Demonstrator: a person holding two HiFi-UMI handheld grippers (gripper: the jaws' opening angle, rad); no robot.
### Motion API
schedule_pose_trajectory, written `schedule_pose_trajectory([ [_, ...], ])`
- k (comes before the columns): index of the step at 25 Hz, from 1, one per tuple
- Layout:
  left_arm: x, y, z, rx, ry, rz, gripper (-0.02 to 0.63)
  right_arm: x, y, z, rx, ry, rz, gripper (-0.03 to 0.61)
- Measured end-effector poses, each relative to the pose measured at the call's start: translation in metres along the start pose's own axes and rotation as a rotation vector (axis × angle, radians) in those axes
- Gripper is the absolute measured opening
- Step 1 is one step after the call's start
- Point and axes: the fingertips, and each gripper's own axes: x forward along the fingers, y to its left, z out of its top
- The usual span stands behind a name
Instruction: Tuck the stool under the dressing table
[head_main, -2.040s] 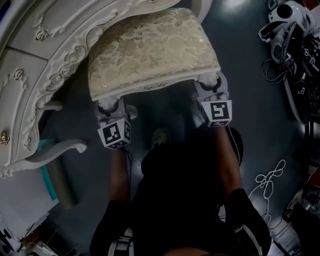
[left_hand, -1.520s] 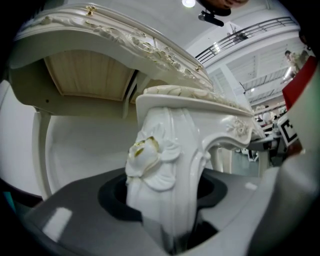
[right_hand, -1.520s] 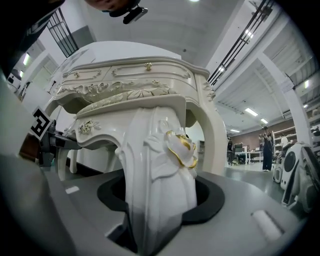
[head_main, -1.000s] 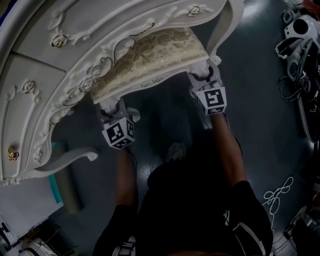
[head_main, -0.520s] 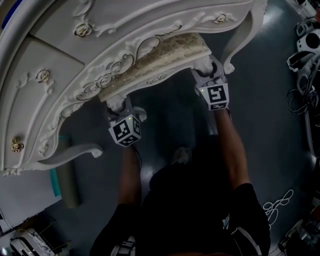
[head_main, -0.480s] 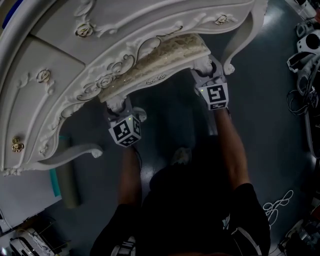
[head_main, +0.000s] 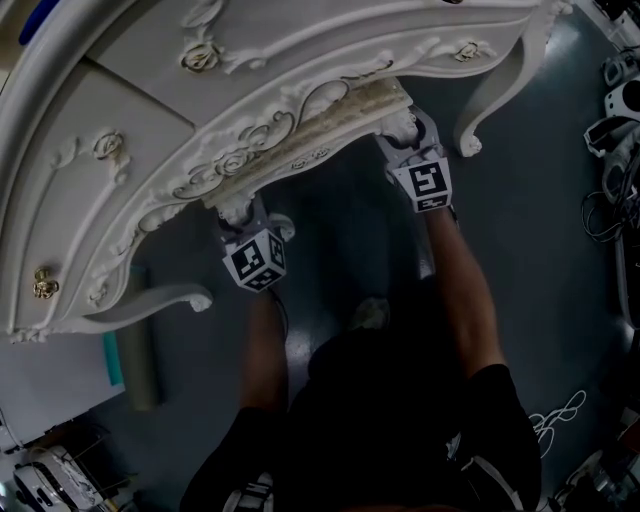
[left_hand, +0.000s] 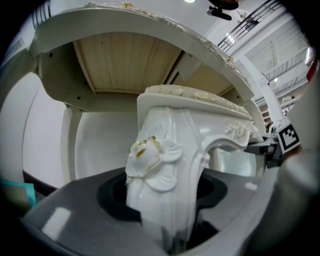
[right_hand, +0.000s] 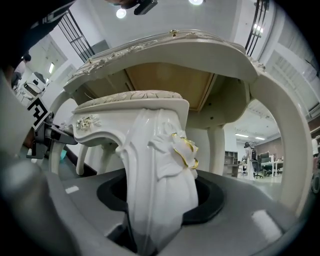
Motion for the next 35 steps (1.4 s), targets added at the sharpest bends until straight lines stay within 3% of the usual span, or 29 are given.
schedule_pose_trajectory([
  [14, 0.002, 0.011, -0.013, -0.005, -0.018, 0.023, 0.268, 0.017, 0.012, -0.011, 0.058, -0.001, 0.043, 0.259],
  [19, 0.005, 0.015, -0.026, -0.007, 0.02, 0.028, 0.272, 0.023, 0.019, -0.024, 0.041, 0.059, 0.051, 0.261],
  [28, 0.009, 0.015, -0.027, -0.029, 0.006, 0.013, 0.272, 0.026, 0.017, -0.024, 0.039, 0.062, 0.042, 0.259],
  [35, 0.004, 0.012, -0.029, -0.023, 0.051, 0.008, 0.273, 0.021, 0.019, -0.032, 0.047, 0.143, 0.056, 0.267],
])
